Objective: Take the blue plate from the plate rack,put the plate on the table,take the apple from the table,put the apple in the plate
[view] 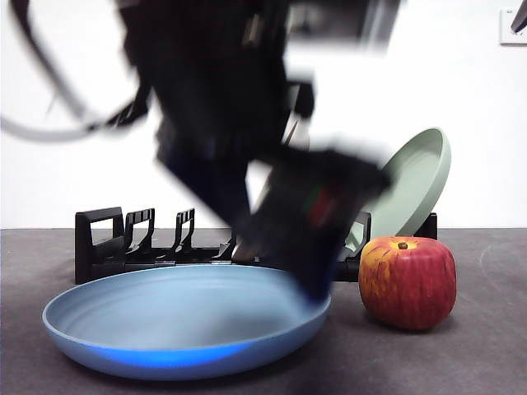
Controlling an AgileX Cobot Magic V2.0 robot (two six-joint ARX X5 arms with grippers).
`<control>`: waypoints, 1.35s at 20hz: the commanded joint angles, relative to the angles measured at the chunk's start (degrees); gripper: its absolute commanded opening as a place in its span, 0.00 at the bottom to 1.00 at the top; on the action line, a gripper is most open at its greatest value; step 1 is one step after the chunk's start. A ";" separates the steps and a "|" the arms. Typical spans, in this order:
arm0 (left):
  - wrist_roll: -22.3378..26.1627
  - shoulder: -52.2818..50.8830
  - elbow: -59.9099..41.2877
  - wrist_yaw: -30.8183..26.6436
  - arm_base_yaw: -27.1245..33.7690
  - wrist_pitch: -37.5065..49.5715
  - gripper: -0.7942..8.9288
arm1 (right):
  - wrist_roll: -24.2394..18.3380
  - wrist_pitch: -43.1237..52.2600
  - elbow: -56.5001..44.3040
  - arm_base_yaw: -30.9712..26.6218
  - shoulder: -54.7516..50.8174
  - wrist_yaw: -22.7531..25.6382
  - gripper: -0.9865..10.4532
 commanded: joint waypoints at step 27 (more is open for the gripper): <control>7.37 -33.48 28.48 -8.09 34.91 -28.55 0.63 | -0.46 13.57 0.17 32.68 41.68 27.21 0.58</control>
